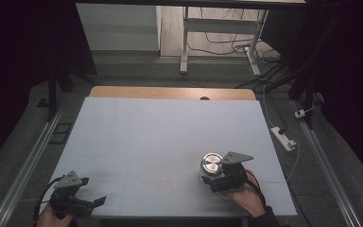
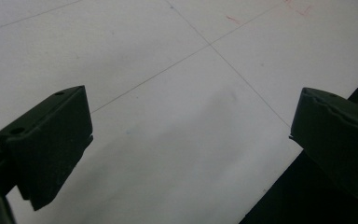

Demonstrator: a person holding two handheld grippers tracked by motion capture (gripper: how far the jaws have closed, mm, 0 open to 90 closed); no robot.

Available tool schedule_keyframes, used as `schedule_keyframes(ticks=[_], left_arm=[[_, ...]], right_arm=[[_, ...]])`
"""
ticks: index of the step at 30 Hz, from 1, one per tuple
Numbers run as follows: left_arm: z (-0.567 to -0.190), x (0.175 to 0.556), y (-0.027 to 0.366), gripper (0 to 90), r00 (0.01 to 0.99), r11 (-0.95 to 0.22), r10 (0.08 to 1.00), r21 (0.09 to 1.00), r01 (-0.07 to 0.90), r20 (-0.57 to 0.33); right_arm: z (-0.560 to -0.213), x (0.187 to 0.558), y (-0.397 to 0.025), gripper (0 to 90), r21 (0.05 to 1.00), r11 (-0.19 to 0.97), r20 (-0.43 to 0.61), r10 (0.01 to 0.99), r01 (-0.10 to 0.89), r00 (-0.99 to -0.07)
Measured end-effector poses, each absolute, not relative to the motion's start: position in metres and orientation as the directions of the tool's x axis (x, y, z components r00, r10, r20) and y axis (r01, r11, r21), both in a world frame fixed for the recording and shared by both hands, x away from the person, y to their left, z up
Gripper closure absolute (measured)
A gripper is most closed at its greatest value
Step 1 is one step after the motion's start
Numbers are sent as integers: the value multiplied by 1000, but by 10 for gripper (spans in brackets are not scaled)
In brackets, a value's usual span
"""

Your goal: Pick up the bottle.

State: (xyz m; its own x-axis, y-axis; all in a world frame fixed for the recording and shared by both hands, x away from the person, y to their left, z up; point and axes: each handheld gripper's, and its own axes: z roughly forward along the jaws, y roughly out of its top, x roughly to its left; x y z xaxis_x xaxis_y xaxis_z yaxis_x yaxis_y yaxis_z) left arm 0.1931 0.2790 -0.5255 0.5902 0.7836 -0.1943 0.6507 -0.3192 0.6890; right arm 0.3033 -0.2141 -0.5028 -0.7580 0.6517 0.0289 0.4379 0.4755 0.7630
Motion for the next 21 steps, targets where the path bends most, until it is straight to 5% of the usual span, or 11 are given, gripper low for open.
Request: schedule_keyframes(ticks=[3,21], left_arm=[[-525,193,279,0,591,-320,783,689,651,-195],[-525,193,279,0,599,-323,777,693,645,-195]], right_arm=[[-501,301,-213,140,774,486,15,627,406,-779],[-494,298,-210,152,766,519,-20,610,380,-792]])
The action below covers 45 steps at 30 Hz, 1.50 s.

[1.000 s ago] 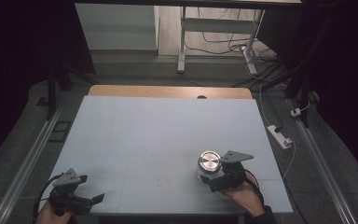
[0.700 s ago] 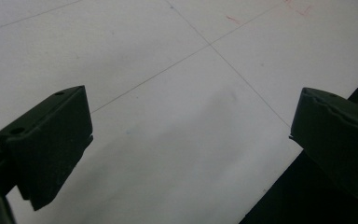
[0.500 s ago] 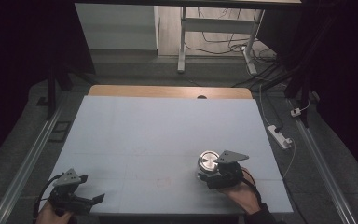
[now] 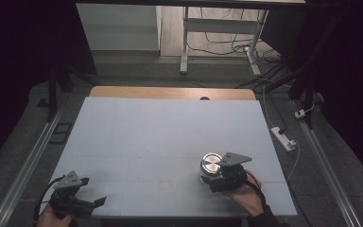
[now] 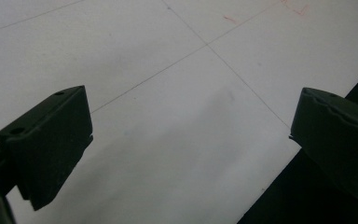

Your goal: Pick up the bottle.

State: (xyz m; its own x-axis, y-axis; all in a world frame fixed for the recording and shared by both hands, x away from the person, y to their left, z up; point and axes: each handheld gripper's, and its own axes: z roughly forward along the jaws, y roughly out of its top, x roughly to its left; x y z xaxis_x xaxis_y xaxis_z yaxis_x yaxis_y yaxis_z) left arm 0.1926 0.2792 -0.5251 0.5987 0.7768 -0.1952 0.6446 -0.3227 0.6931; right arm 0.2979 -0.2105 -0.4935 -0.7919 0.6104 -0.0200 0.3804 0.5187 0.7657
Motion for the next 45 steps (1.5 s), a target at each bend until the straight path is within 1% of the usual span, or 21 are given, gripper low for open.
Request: schedule_keyframes(ticks=[5,13,22,45], left_arm=[[-525,193,280,0,599,-316,774,696,645,-204],[-525,193,280,0,597,-315,777,697,644,-201],[-525,192,280,0,595,-313,779,698,644,-199],[-525,192,280,0,594,-316,781,698,643,-194]], right_arm=[[-486,296,-209,152,782,500,0,596,372,-803],[-477,296,-200,152,793,504,-17,581,343,-814],[-466,299,-177,152,803,516,-27,532,299,-846],[-465,309,-131,152,799,544,-23,454,257,-891]])
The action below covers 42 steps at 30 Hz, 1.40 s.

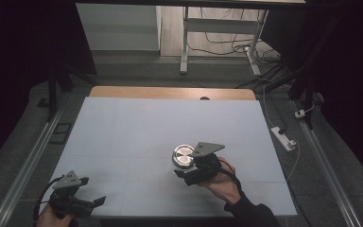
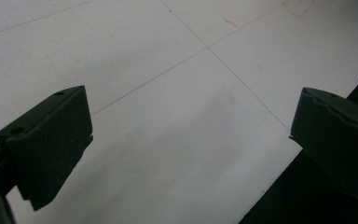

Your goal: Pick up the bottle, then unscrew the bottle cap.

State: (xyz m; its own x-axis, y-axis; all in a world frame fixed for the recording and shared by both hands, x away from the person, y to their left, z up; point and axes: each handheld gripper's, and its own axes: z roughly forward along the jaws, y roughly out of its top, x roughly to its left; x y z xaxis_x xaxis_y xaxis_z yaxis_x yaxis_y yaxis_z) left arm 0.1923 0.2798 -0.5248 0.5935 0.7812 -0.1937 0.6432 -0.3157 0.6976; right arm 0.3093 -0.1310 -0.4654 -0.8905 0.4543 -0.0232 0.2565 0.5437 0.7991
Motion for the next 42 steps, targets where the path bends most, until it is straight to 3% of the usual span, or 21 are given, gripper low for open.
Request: schedule_keyframes(ticks=[20,42], left_arm=[[-525,193,279,0,597,-322,779,694,644,-192],[-521,197,274,0,661,-322,716,734,598,-225]], right_arm=[[-469,313,-94,152,790,574,-38,394,214,-918],[-466,312,-94,152,797,571,-49,387,198,-921]])
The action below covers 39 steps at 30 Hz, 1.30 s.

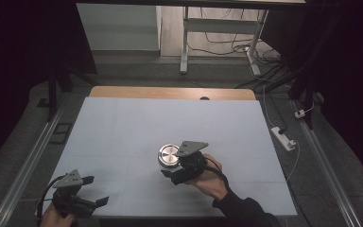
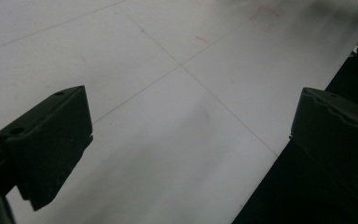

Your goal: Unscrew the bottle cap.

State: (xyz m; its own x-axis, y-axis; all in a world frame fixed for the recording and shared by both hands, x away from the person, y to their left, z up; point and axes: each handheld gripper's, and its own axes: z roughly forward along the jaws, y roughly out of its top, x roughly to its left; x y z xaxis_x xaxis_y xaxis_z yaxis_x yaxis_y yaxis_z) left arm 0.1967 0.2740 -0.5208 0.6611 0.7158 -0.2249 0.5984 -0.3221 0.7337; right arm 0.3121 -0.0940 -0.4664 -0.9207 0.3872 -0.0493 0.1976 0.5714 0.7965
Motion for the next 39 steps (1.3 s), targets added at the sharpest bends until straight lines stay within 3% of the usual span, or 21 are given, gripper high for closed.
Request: schedule_keyframes(ticks=[13,25,39], left_arm=[[-510,212,261,0,744,-342,638,791,507,-201],[-501,232,243,0,750,-312,621,805,505,-230],[-479,259,211,0,798,-381,580,811,445,-165]], right_arm=[[-463,311,-95,152,804,562,-46,387,196,-921],[-462,311,-95,152,807,559,-48,384,191,-922],[-461,311,-97,153,811,554,-45,380,188,-924]])
